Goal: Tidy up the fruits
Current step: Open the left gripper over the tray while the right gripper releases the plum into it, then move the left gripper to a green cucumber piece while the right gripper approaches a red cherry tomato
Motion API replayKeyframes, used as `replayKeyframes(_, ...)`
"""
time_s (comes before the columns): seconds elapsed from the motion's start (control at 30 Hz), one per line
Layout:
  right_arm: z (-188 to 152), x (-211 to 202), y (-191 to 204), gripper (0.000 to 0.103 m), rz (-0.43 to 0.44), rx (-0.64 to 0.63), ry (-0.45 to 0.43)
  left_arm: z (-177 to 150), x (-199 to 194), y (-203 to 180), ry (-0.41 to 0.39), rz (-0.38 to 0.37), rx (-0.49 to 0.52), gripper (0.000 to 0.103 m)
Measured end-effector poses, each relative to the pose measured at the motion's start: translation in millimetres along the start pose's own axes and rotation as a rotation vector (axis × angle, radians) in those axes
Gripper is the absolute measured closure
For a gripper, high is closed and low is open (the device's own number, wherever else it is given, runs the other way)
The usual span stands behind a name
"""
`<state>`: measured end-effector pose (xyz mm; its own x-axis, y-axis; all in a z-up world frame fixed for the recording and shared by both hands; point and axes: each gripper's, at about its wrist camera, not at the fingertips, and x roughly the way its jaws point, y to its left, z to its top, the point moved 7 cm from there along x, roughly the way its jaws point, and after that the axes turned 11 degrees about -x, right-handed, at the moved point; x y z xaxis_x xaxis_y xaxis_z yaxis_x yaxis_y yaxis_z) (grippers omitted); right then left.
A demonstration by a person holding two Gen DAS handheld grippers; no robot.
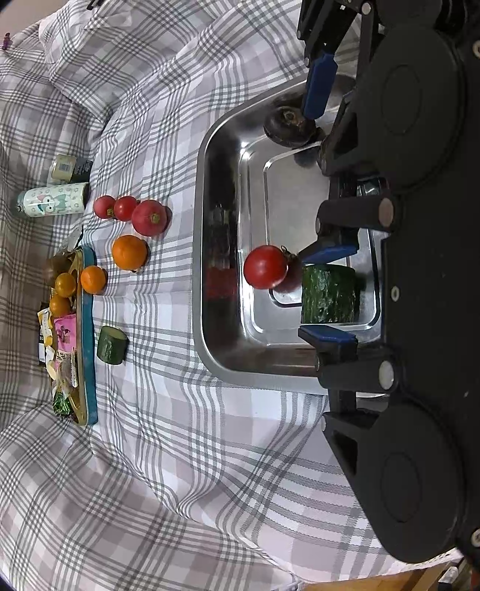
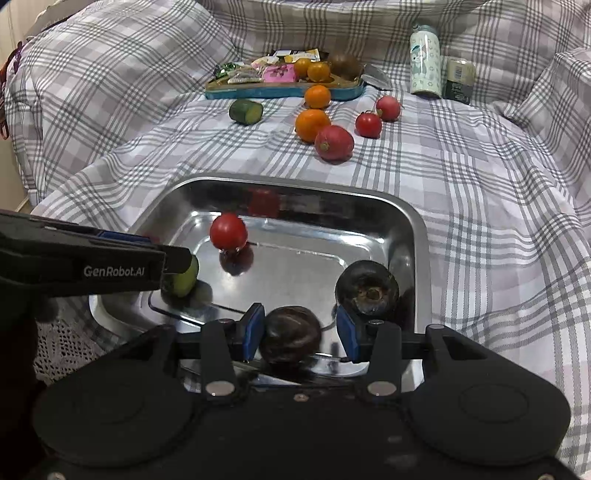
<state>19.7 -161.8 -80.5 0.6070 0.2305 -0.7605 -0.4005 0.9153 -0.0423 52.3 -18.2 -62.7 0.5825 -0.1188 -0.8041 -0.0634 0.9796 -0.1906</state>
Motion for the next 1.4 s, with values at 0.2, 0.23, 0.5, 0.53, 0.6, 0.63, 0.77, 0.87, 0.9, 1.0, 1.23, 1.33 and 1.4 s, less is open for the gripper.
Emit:
replayKeyframes(0.2, 0.5, -1.3, -2.0, 0.058, -0.008, 0.014, -0.006, 2.9, -5.1, 0.4, -0.018, 0.003, -0.009, 0.057)
replayKeyframes(0.23, 0.2, -1.5, -2.2, 0.058, -0.008, 0.017, -0.005, 3.3, -5.7, 0.5, -0.019, 0.003, -0.011, 0.057)
replayKeyframes(0.5, 2.2, -6.3, -4.3, 0.058, -0.014, 0.034, -0.028, 6.5, -7.1, -0.5, -0.025, -0.003, -0.017, 0.057)
replayKeyframes(0.53, 2.9, -6.3, -4.9, 0.058, -0.015, 0.035, -0.031, 7.7, -7.3, -0.9, -0.028, -0.004, -0.017, 0.057)
replayKeyframes(0.6, 4.5, -6.3, -6.3, 0.058, -0.020, 0.033, -0.037, 10.7, -8.1, -1.0, -0.036, -0.006, -0.019, 0.057)
replayKeyframes(0.63, 5.8, -6.3, -7.7, 0.058, -0.025, 0.032, -0.042, 12.2, -8.5, -0.9, -0.039, -0.006, -0.021, 0.057)
replayKeyframes(0.77, 10.8, -5.1, -14.0, 0.058, -0.041, 0.040, -0.058, 19.2, -8.2, -0.3, -0.056, -0.007, -0.025, 0.057)
replayKeyframes(0.87, 15.4, -3.7, -20.0, 0.058, -0.055, 0.042, -0.069, 26.3, -6.8, 1.3, -0.070, -0.002, -0.026, 0.057)
replayKeyframes(0.9, 17.6, -3.4, -22.6, 0.058, -0.062, 0.042, -0.075, 29.4, -5.6, 1.7, -0.072, -0.002, -0.026, 0.058)
replayKeyframes(1.0, 24.8, -1.5, -29.8, 0.058, -0.083, 0.036, -0.093, 38.6, -2.7, 3.8, -0.082, -0.004, -0.031, 0.058)
replayKeyframes(1.23, 43.7, 7.9, -47.1, 0.058, -0.117, 0.024, -0.127, 70.4, 6.8, 10.6, -0.130, 0.011, -0.047, 0.058)
replayKeyframes(1.33, 52.4, 15.0, -55.5, 0.058, -0.125, 0.027, -0.132, 82.9, 14.0, 11.8, -0.141, 0.020, -0.039, 0.058)
replayKeyframes(1.4, 58.4, 19.7, -60.4, 0.058, -0.129, 0.031, -0.133, 91.5, 19.7, 11.7, -0.155, 0.035, -0.024, 0.058)
